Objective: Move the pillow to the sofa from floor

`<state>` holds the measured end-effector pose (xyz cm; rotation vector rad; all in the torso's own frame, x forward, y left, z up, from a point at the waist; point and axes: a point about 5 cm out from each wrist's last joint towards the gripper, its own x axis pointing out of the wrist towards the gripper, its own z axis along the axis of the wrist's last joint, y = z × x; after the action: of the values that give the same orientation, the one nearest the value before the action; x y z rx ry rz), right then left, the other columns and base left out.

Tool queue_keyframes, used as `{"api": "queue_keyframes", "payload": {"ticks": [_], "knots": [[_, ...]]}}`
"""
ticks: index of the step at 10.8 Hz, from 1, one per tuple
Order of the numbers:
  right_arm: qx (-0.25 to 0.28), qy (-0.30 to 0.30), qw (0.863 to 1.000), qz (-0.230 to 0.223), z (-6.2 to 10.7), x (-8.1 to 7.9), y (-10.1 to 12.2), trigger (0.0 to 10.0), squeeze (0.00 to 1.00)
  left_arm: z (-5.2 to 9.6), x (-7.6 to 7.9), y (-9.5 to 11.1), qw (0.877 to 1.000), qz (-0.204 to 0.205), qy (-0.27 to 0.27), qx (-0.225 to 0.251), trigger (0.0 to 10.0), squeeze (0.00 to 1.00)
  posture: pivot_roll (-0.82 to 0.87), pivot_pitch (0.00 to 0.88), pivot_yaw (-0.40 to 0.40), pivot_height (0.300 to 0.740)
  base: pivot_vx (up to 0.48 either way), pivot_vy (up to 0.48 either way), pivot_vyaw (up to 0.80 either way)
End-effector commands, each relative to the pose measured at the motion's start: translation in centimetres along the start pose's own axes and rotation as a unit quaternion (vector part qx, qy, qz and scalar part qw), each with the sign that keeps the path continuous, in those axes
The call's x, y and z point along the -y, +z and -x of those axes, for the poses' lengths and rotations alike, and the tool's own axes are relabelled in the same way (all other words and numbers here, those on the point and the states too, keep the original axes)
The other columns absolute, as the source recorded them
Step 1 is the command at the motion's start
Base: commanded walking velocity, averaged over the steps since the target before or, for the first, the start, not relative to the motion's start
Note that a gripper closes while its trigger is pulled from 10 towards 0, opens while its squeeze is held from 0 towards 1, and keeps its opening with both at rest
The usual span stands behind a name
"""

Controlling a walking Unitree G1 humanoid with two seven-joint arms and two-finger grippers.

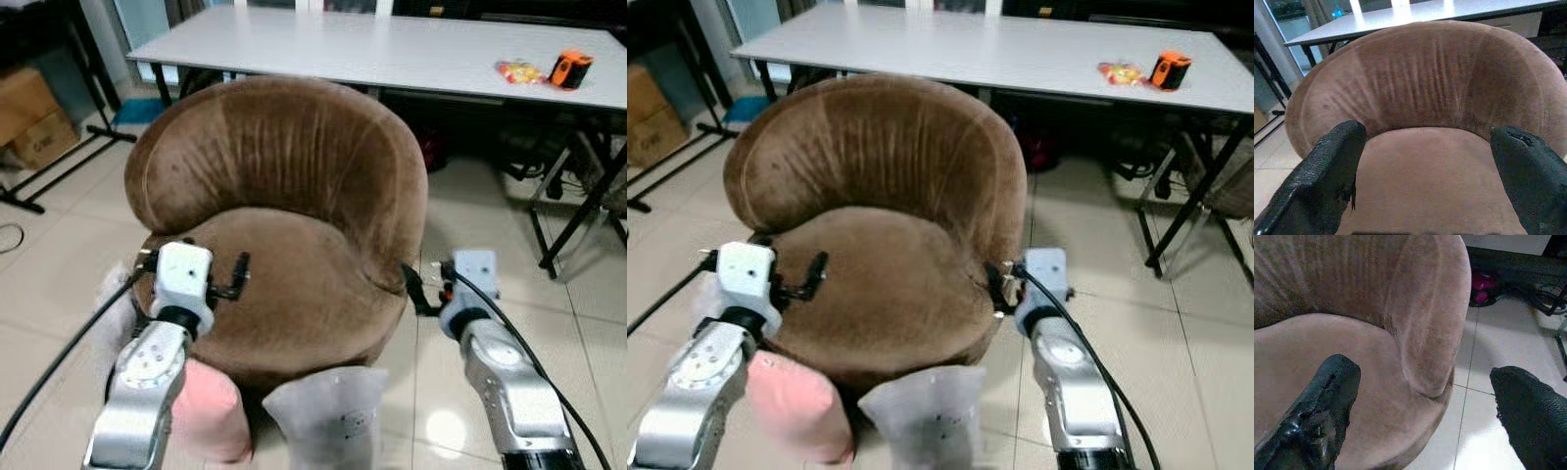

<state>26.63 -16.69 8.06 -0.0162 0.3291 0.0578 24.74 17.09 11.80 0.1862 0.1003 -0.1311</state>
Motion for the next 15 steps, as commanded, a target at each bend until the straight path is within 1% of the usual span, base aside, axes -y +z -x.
{"api": "queue_keyframes", "payload": {"ticks": [1, 4, 6, 12, 15], "knots": [[-0.001, 0.012, 1.000, -0.003, -0.02, -0.26, -0.01, 10.0, 0.00, 0.20, -0.60, -0.36, 1.000, -0.014, 0.008, -0.005, 10.0, 0.00, -0.10, 0.000, 0.013, 0.700, 0.000, 0.000, 0.00], [-0.001, 0.019, 1.000, -0.007, -0.10, -0.28, 0.04, 10.0, 0.00, 0.27, -0.98, -0.32, 1.000, -0.010, 0.015, 0.001, 10.0, 0.00, -0.09, 0.000, 0.010, 0.670, 0.000, 0.000, 0.00], [-0.001, 0.019, 1.000, 0.000, -0.15, -0.31, 0.03, 10.0, 0.00, 0.36, -0.84, -0.46, 1.000, -0.004, 0.015, 0.000, 10.0, 0.00, -0.10, 0.000, 0.009, 0.645, 0.000, 0.000, 0.00], [-0.002, 0.019, 1.000, 0.007, -0.16, -0.26, 0.01, 10.0, 0.00, 0.48, -0.88, -0.52, 1.000, 0.003, 0.023, 0.002, 10.0, 0.00, -0.09, 0.000, 0.004, 0.590, 0.000, 0.000, 0.00], [-0.006, 0.012, 1.000, 0.012, -0.43, -0.25, -0.02, 10.0, 0.00, 0.43, -0.95, -0.44, 1.000, -0.001, 0.026, 0.005, 10.0, 0.00, -0.10, 0.000, 0.004, 0.555, 0.000, 0.000, 0.00]]}}
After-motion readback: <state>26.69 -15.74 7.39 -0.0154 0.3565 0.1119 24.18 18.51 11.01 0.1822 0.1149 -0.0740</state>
